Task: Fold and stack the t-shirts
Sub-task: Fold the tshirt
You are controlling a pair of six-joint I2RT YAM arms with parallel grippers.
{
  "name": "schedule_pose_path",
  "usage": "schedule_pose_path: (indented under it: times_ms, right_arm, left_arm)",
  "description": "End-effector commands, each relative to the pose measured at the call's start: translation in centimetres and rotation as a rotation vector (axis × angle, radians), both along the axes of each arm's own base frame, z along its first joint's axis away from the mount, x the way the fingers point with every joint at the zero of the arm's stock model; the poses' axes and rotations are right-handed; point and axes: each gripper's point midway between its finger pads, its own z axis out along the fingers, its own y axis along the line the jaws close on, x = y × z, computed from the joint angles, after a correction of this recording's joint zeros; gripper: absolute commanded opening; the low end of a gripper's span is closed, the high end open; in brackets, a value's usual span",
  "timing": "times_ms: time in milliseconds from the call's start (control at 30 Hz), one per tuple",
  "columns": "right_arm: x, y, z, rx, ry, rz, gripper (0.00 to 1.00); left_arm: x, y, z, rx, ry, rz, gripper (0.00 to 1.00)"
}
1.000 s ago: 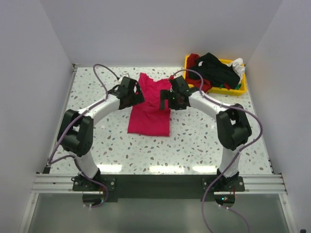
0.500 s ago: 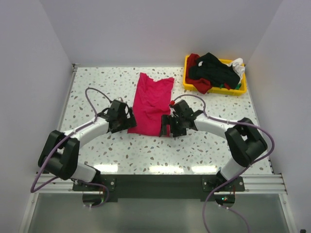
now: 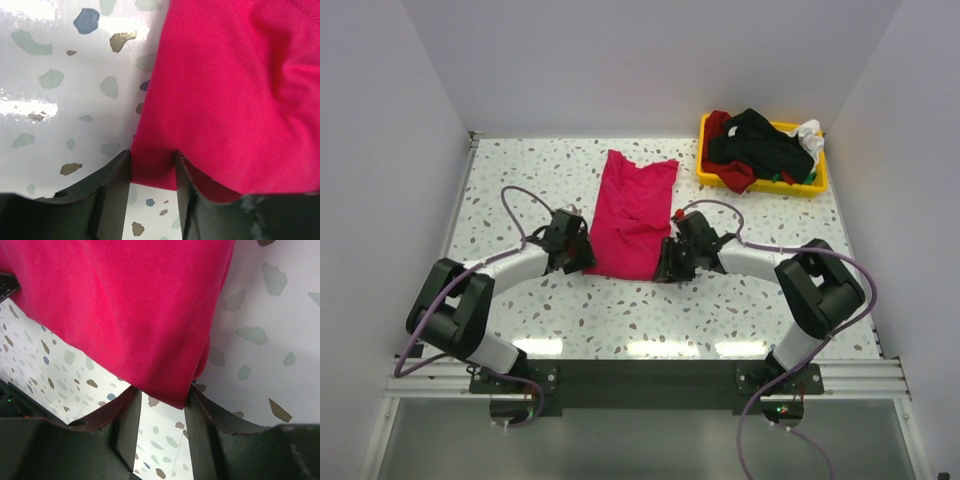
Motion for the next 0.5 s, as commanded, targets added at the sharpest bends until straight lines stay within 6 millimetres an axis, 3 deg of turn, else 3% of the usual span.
schedule_pose_path:
  times_ms: [0,33,100,133,167,233,300,367,400,467]
  right_arm:
    - [0.7,-0.1,-0.7,-0.012,-0.013,-0.036,0.42]
    - [0.7,-0.3,-0.8,-0.016,-0.014,-0.04,0.39]
    - [0.6,-0.6,-1.1,-0.034,-0.012,-0.045,0.28]
    - [0.4,-0.7,-1.3,-0.035,-0.005,-0.044,0.21]
    - [0.3,-0.7,-1.2,-0.031,-0.004,-0.042,0.15]
    - [-0.6,-1.0,-0.9,-0.023,0.003,-0.037,0.0]
    - [-1.9,-1.9,-0.9,-0.045,0.019,-0.026,0.0]
    - [-3.2,-2.0,0.3,-0.033,0.007,0.001,0.0]
    - [-4.3,-2.2,0.3,-0.038,0.015,0.027,0.0]
    - [-7.0,-1.7,1.4,-0.047,0.019,0.111,0.0]
  left_arm:
    - [-0.1,-0.4,-1.2,-0.035,0.013,0.0,0.43]
    - [-0.5,-0.4,-1.6,-0.031,0.026,-0.002,0.4]
    - [-0.8,-0.1,-2.3,-0.017,0.048,0.003,0.21]
    - [-1.0,-0.2,-2.4,-0.018,0.054,-0.003,0.04]
    - [-1.2,0.0,-2.6,-0.014,0.06,-0.001,0.0]
    - [-2.2,-0.3,-2.5,-0.039,0.073,-0.023,0.0]
    - [-3.3,0.2,-1.9,-0.038,0.058,-0.026,0.0]
    - [-4.3,0.5,-1.3,-0.04,0.049,-0.034,0.0]
    - [-5.0,0.5,-0.2,-0.052,0.031,-0.046,0.0]
    - [-6.8,0.3,0.1,-0.068,0.046,-0.077,0.0]
